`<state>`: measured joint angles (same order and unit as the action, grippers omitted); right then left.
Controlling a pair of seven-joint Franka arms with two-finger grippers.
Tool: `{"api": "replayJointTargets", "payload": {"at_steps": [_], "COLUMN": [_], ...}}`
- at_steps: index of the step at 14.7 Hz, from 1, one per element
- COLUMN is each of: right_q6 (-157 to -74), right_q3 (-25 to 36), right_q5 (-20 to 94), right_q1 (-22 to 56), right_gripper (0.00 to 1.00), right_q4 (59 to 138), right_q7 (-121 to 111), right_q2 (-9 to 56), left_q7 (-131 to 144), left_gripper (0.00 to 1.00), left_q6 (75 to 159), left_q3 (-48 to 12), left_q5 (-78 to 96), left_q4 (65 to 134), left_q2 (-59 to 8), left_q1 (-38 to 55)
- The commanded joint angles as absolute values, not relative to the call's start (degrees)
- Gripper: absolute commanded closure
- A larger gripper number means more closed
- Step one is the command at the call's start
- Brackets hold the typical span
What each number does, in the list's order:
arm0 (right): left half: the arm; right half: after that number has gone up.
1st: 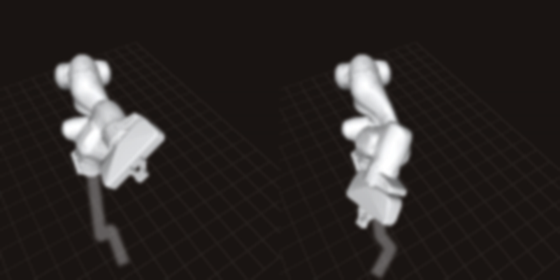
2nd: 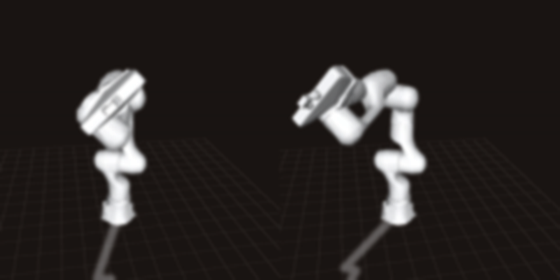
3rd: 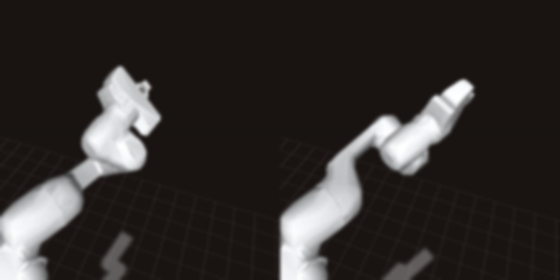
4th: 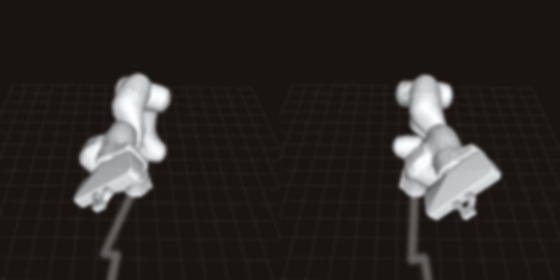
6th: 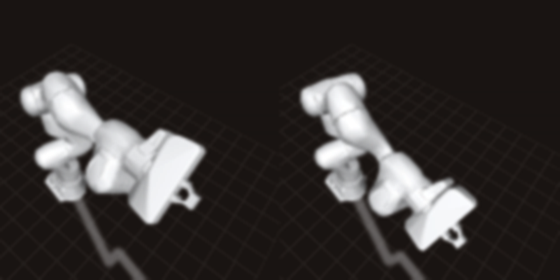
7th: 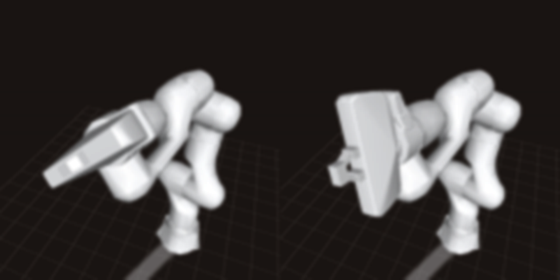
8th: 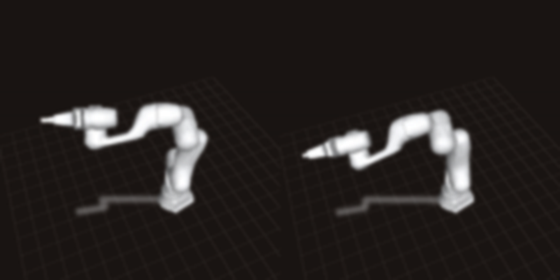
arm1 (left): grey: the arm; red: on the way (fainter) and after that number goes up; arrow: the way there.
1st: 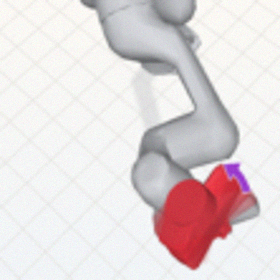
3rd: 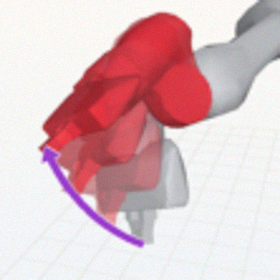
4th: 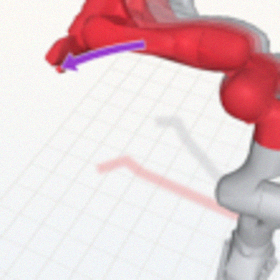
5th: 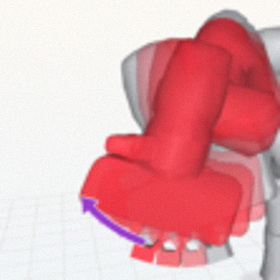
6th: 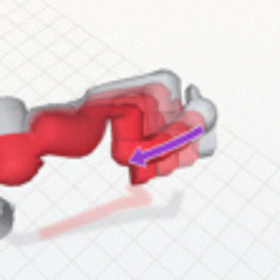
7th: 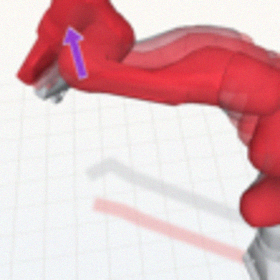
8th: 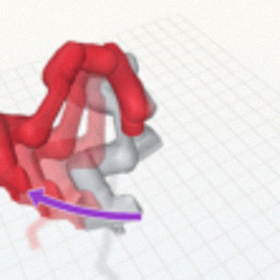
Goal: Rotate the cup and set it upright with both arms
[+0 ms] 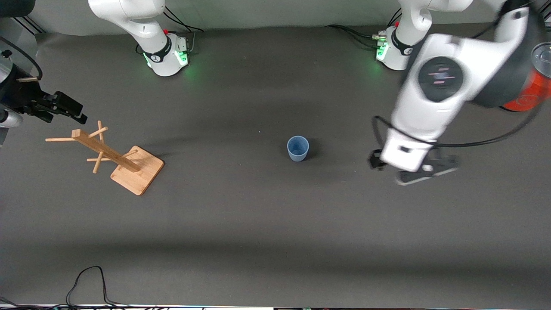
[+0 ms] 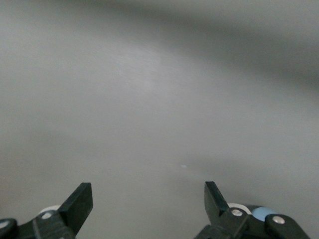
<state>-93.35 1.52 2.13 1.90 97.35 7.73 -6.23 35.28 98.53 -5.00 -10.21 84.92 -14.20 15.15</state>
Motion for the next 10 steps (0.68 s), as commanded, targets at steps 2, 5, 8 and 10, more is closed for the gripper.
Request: {"api": "replayJointTargets", "payload": {"at_steps": [2, 5, 8, 10], "right_q6": [-92.55, -91.59, -89.91, -89.91], "right_q3": [1.14, 1.05, 1.05, 1.05], "right_q5": [3.52, 3.25, 3.08, 2.9], "right_q1": [1.49, 1.49, 1.32, 1.23], "right_gripper": [0.0, 0.0, 0.0, 0.0], "right_q4": [96.33, 96.24, 94.31, 94.22], "right_q7": [6.59, 6.5, 6.07, 5.1], "right_q2": [-6.15, -6.76, -6.59, -6.24], "left_q7": [21.14, 12.32, 10.37, 9.5], "left_gripper": [0.0, 0.0, 0.0, 0.0], "left_q6": [96.59, 96.33, 94.14, 92.12], "left_q3": [-5.63, -5.63, -1.53, 7.08], "left_q5": [-5.56, -4.31, -4.13, -3.96], "left_q4": [86.48, 86.75, 86.66, 86.57], "left_q2": [-9.85, -9.41, -8.45, -7.74], "left_q1": [6.01, 0.1, 1.3, 8.23]}}
